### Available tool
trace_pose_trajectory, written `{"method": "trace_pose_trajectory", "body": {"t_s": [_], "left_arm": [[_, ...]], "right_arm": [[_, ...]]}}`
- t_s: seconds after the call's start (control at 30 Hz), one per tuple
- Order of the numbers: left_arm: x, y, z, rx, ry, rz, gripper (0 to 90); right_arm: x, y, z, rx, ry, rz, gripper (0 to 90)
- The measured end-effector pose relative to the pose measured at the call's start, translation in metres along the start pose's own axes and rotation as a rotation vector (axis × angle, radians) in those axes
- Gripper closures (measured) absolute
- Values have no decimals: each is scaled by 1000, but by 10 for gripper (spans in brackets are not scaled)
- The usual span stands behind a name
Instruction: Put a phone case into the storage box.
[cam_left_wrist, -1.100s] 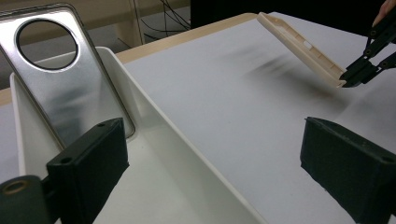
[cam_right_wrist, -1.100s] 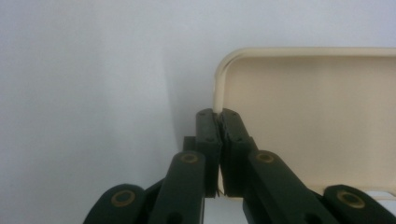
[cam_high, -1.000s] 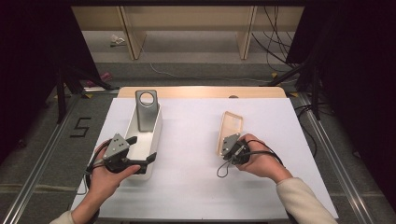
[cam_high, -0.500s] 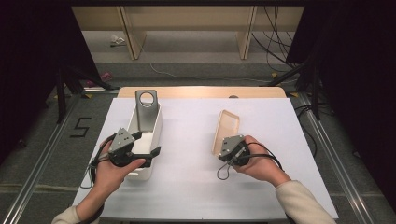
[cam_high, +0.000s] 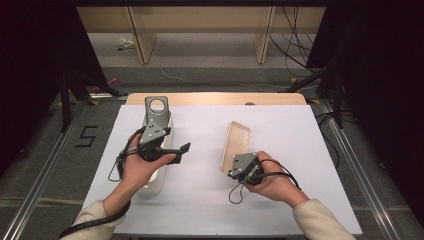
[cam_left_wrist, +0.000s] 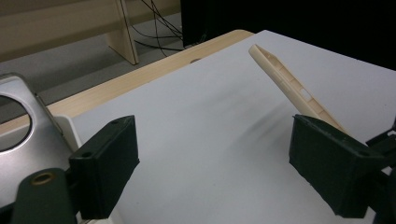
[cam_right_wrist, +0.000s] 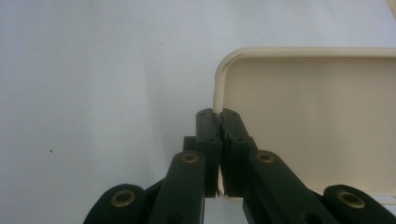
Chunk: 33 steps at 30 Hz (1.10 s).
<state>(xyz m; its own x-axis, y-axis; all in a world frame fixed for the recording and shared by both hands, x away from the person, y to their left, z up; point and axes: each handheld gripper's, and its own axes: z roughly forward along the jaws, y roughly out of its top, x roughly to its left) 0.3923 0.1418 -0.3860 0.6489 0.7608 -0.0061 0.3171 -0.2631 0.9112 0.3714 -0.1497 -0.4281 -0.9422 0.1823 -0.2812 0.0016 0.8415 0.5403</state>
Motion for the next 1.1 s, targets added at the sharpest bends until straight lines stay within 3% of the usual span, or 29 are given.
{"method": "trace_pose_trajectory", "body": {"t_s": [0.3,0.67,1.1], "left_arm": [[-10,21,27,54,-28,2,187],[-26,49,59,109,-92,9,259],[-33,63,97,204,-100,-39,358]], "right_arm": [[5,7,0,-18,-2,-21,882],[10,14,0,-15,11,-33,882],[14,19,1,-28,4,-60,882]]}}
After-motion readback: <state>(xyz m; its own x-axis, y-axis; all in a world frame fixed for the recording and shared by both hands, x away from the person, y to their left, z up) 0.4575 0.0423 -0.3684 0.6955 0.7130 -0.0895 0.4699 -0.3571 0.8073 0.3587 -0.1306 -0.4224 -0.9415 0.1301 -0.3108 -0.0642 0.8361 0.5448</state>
